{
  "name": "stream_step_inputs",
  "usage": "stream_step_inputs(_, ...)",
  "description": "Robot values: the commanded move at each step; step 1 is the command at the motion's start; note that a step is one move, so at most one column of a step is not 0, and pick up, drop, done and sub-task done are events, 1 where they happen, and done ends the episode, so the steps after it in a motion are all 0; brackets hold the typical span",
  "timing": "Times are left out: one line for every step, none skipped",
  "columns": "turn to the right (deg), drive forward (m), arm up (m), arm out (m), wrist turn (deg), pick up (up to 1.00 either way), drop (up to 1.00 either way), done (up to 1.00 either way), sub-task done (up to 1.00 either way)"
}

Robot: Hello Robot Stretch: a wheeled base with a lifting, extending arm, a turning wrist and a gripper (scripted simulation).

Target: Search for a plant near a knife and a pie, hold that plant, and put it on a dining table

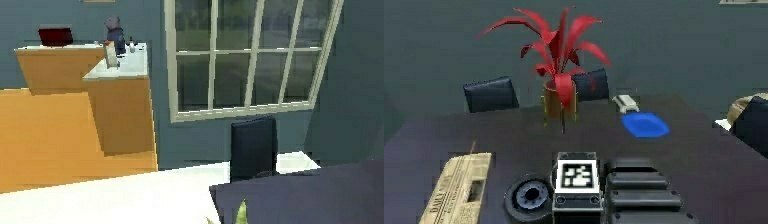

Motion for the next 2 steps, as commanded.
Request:
stream_step_inputs(45.0,0.0,0.0,0.0,0.0,0.0,0.0,0.0,0.0)
stream_step_inputs(45.0,0.0,0.0,0.0,0.0,0.0,0.0,0.0,0.0)
